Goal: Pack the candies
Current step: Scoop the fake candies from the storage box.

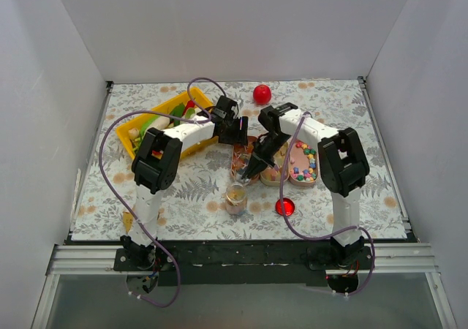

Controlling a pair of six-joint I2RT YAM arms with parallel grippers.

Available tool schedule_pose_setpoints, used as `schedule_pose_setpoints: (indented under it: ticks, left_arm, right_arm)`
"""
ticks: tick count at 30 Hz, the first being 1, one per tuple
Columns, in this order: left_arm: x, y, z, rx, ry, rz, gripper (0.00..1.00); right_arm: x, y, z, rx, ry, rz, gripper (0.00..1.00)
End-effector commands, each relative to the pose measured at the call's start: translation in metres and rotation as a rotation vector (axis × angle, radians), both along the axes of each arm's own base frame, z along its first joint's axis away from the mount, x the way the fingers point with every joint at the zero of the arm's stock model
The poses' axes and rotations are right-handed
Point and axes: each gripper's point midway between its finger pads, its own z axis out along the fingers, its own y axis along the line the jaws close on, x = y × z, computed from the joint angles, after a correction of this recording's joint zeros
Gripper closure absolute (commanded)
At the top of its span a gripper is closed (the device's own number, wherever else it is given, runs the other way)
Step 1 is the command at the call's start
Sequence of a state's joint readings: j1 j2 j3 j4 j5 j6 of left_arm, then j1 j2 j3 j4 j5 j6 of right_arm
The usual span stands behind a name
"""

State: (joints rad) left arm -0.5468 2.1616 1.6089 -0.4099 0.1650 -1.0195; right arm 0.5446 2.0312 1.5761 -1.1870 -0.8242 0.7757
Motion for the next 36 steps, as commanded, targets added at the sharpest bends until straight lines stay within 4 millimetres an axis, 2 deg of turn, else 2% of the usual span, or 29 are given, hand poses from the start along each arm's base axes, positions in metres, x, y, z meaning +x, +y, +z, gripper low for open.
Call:
schedule_pose_setpoints:
  ticks: [1,5,14,18,29,36]
  left_arm:
    - [0.004,0.001,0.042,-0.031,-0.088,-0.004,0.42]
    - [0.003,0.003,0.042,-0.029,-0.090,0.004,0.43]
    - [-0.007,0.008,0.038,-0.027,-0.074,0.012,0.45]
    - [-0.010,0.010,0.037,-0.026,-0.073,0.012,0.45]
    - [-0.012,0.011,0.034,-0.025,-0.066,0.003,0.46]
    - [-0.015,0.012,0.034,-0.019,-0.065,0.003,0.48]
  right_arm:
    - [0.019,-0.012,-0.012,-0.113,-0.073,0.030,0.99]
    - [0.033,-0.018,-0.018,-0.160,-0.136,0.051,0.99]
    - [0.047,-0.038,-0.036,-0.234,-0.185,0.058,0.99]
    - [0.061,-0.047,-0.049,-0.275,-0.233,0.076,0.99]
    - [0.085,-0.045,-0.077,-0.286,-0.317,0.115,0.99]
    - [0.100,-0.053,-0.092,-0.328,-0.409,0.161,0.99]
